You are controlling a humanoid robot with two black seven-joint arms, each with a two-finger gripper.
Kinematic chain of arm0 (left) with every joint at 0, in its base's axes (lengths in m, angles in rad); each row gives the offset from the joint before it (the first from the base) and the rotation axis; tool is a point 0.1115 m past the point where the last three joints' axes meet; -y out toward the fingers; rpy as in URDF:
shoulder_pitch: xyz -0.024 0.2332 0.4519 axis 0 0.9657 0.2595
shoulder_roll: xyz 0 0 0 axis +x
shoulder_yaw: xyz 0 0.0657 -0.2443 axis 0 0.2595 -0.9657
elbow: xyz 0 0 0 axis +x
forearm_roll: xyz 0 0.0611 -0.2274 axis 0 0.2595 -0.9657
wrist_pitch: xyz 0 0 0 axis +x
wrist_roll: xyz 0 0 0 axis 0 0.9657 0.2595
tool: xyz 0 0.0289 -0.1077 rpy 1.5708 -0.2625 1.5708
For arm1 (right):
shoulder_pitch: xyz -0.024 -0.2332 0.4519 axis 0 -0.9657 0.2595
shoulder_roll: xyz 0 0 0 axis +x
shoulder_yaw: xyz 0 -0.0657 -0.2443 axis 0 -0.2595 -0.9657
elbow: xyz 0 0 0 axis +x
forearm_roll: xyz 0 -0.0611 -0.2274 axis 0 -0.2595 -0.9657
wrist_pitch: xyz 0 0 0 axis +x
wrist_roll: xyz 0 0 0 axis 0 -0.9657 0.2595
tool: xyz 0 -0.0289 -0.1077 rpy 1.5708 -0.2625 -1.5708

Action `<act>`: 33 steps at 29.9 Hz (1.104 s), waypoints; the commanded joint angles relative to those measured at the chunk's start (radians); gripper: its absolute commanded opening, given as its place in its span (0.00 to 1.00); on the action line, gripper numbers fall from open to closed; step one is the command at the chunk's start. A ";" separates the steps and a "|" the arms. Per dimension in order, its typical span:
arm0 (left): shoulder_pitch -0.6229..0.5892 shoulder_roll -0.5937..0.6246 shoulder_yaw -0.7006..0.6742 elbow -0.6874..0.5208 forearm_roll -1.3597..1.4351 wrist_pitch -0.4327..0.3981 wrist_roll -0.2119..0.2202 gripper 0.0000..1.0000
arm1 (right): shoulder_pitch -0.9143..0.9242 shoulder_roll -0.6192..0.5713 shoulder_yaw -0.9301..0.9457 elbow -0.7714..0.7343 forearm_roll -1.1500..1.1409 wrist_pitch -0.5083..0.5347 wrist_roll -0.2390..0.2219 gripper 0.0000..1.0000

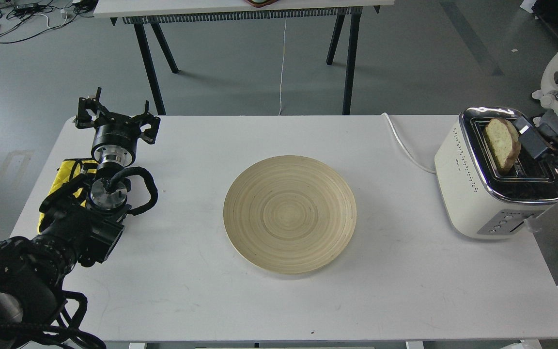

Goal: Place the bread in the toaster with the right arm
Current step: 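Withdraw the right gripper upward away from the toaster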

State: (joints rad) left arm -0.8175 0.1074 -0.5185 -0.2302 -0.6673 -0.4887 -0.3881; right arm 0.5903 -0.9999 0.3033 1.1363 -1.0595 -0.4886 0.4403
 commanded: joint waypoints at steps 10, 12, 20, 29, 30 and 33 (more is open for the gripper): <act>0.000 0.000 0.000 0.000 0.000 0.000 0.000 1.00 | 0.017 0.071 0.183 0.431 0.317 0.000 0.015 0.98; 0.000 0.000 0.000 0.000 0.000 0.000 0.000 1.00 | 0.016 0.173 0.200 0.419 0.366 0.000 0.029 0.98; 0.000 0.000 0.000 0.000 0.000 0.000 0.000 1.00 | 0.008 0.515 0.230 0.150 0.510 0.237 0.048 0.98; 0.000 0.000 0.000 0.000 0.000 0.000 0.000 1.00 | 0.003 0.661 0.388 -0.156 0.638 0.582 0.048 0.98; 0.000 0.000 0.000 0.000 0.000 0.000 0.000 1.00 | 0.002 0.668 0.398 -0.185 0.647 0.617 0.048 0.98; 0.000 0.000 0.000 0.000 0.000 0.000 0.000 1.00 | 0.002 0.716 0.410 -0.280 0.656 0.694 0.048 0.98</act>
State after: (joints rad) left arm -0.8176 0.1073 -0.5185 -0.2301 -0.6673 -0.4887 -0.3881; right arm 0.5922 -0.3237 0.7002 0.9330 -0.4126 0.1359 0.4888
